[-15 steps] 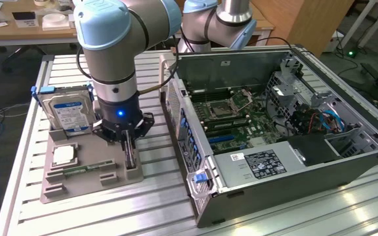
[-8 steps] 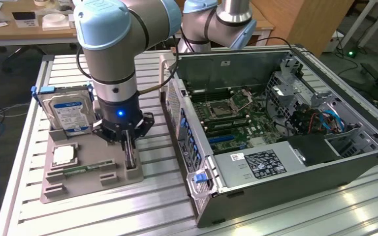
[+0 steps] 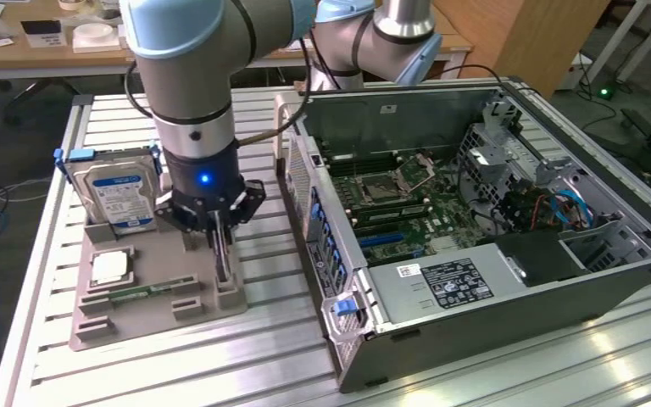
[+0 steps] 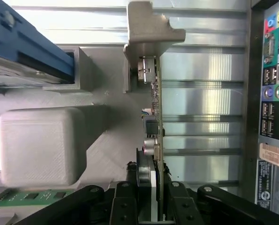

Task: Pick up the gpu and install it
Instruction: 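Pick up the gpu and move the gpu toward the slot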

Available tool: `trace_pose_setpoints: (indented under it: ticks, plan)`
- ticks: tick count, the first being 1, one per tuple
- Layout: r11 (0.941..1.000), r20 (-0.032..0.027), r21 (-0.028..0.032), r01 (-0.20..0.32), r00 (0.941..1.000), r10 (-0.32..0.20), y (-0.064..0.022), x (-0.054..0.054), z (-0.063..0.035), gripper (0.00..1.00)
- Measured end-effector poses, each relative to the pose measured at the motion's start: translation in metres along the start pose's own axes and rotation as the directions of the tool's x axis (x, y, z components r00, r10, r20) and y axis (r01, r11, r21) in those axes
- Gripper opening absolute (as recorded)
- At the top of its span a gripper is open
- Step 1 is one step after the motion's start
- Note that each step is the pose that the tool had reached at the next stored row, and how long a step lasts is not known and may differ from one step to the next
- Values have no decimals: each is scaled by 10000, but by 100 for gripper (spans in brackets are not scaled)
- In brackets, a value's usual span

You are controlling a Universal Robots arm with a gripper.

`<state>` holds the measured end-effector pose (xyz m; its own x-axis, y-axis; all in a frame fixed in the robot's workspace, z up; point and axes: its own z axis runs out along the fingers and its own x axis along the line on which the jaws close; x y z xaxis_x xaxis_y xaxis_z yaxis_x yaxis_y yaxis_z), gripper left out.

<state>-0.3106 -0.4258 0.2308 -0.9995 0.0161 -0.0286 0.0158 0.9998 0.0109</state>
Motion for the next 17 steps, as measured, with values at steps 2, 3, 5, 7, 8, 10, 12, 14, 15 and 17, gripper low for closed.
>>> trace_pose_setpoints:
  ticks: [2, 3, 5, 7, 8, 10, 12, 14, 15, 17]
  plan:
    - [10000, -2, -27, -2, 10000, 2, 1, -2, -82, 28]
    - [10000, -2, -40, -2, 10000, 2, 1, -3, -124, 28]
    - [10000, -2, -66, -2, 10000, 2, 2, -4, -204, 28]
    - [10000, -3, -82, -3, 10000, 3, 3, -6, -293, 28]
    - [10000, -3, -87, -3, 10000, 3, 4, -7, -343, 28]
    - [10000, -2, -98, -3, 10000, 3, 5, -10, -432, 28]
    - [9999, -3, -108, -4, 10000, 4, 6, -12, -522, 28]
    - [9999, -3, -126, -4, 10000, 4, 6, -15, -607, 28]
    - [9999, -3, -141, -4, 10000, 4, 7, -16, -642, 28]
    - [9999, -4, -153, -5, 10000, 5, 7, -17, -678, 28]
